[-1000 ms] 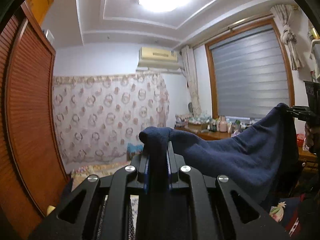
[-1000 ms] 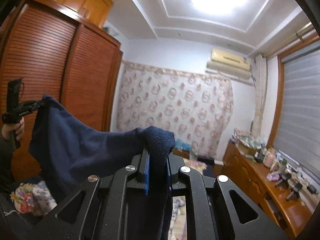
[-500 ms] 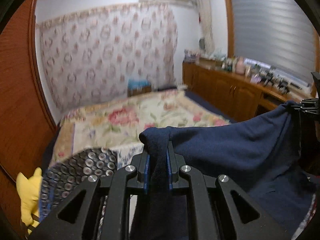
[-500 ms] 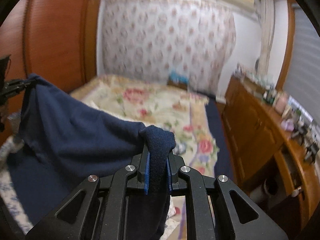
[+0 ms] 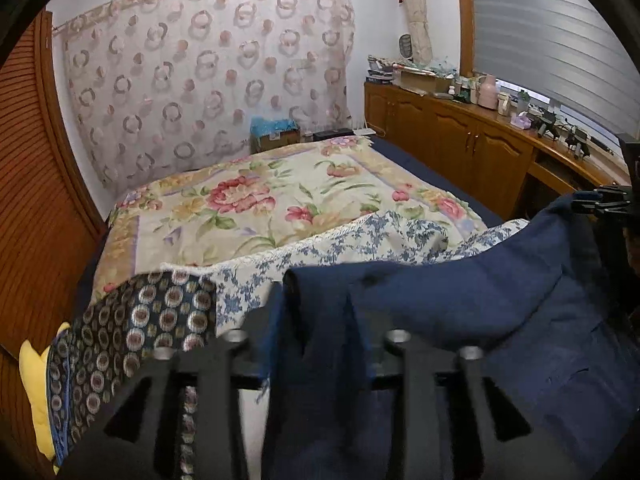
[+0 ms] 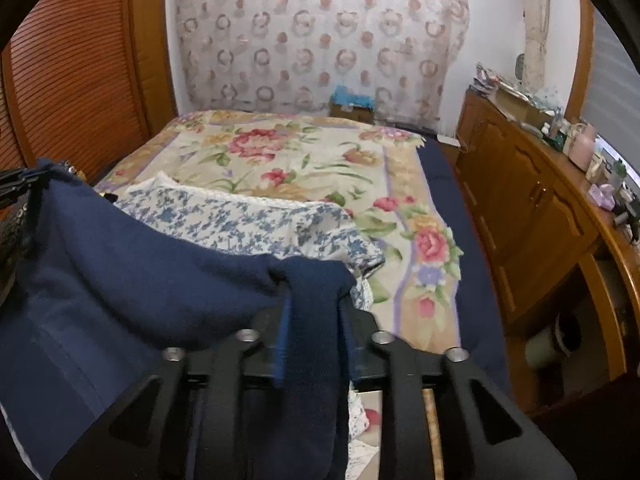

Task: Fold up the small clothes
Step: 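Lift the shirt with both grippers and fold it in half lengthwise, then lay the folded shirt down and open both grippers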

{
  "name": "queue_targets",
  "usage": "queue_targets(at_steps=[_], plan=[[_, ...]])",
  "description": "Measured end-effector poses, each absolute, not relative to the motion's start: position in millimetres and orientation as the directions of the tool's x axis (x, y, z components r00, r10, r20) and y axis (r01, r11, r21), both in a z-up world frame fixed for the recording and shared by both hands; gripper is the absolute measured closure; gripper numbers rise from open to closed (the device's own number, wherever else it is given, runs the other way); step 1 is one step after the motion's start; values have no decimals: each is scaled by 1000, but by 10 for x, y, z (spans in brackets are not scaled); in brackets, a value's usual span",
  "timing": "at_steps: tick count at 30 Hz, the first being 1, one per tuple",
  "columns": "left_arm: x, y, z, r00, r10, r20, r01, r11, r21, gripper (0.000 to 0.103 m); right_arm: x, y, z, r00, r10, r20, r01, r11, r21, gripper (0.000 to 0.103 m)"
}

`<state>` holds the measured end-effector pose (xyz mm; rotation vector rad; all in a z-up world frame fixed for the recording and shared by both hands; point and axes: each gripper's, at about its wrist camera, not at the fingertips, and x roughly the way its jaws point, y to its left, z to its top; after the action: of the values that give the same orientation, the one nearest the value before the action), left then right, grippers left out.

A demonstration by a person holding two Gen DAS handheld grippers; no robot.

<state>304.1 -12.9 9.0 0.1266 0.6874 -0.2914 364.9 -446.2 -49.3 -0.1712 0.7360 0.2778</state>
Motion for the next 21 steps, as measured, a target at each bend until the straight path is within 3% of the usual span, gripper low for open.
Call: queue_targets(at_steps=[1, 3, 4, 21], plan=[[3002, -121, 88, 732, -230, -641, 310, 951, 13, 58, 3609, -4475, -478, 706, 197, -680, -306, 951, -42, 55], [2863, -107, 69, 733, -229, -641, 309, 951, 14, 51, 3481, -4494, -466, 714, 207, -668, -300, 954, -25, 51], [2789, -93, 60, 736, -224, -639, 304, 952, 17, 47, 3372, -4518, -473, 717, 213, -664, -296, 955, -13, 51], [2032, -26, -510, 642, -213, -736, 263, 963, -49, 47, 2532, -4742, -971, 643, 172, -746, -185, 981, 67, 51]])
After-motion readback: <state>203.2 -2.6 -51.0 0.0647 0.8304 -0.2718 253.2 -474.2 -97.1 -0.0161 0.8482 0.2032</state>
